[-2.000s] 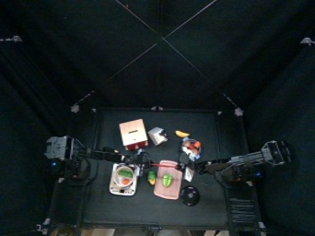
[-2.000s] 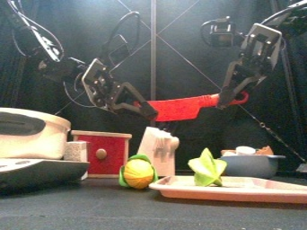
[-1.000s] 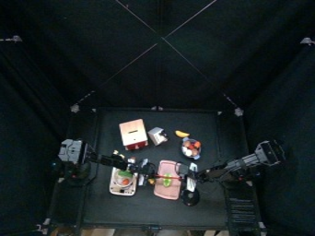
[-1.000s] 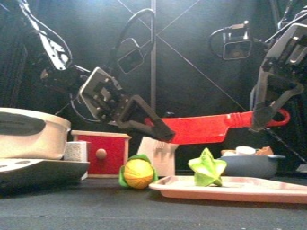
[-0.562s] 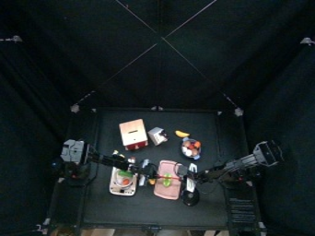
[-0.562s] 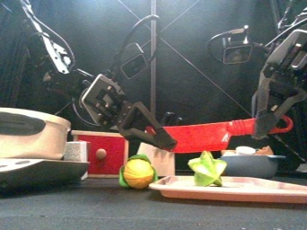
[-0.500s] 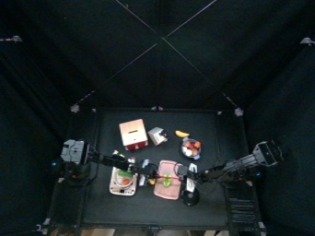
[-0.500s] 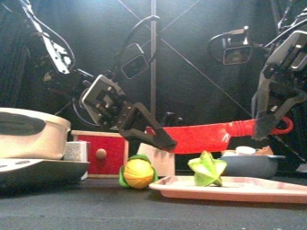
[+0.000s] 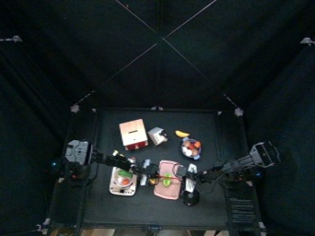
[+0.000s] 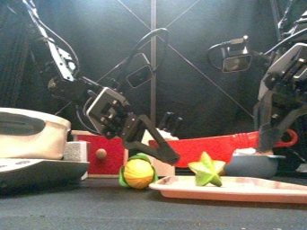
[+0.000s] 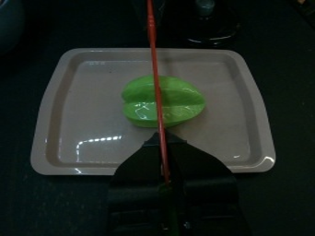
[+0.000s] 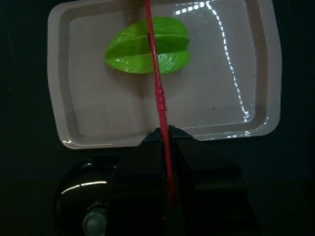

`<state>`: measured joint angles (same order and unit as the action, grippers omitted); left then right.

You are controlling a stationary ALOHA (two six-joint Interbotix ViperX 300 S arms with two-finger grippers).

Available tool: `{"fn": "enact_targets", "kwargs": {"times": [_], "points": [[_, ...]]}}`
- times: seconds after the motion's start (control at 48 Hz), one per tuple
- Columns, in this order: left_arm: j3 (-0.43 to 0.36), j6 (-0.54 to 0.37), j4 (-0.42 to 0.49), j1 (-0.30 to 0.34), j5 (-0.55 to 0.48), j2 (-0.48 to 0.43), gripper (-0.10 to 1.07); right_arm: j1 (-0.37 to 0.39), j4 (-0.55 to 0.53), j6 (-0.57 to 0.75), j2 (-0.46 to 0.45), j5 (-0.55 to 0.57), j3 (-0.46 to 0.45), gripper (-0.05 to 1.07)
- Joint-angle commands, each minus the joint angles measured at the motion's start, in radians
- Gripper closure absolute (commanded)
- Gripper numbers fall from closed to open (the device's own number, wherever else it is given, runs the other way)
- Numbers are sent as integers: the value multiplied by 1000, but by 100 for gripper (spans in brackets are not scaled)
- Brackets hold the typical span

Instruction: Cut starfruit

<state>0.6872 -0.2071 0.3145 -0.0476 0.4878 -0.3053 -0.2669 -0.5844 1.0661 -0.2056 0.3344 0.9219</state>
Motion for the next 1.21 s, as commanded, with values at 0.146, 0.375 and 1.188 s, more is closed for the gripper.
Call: {"fn": "enact_targets", "kwargs": {"times": [0.146, 0.375, 1.188], "points": [[-17, 2, 3, -3, -26, 0, 62, 6, 0, 6, 21, -18, -14, 68], [-17, 2, 2, -2, -26, 0, 62, 8, -2, 5, 35, -18, -21, 68], [-72, 2, -8, 18, -89, -14, 62, 54, -5, -3, 41, -6, -11, 68]]}}
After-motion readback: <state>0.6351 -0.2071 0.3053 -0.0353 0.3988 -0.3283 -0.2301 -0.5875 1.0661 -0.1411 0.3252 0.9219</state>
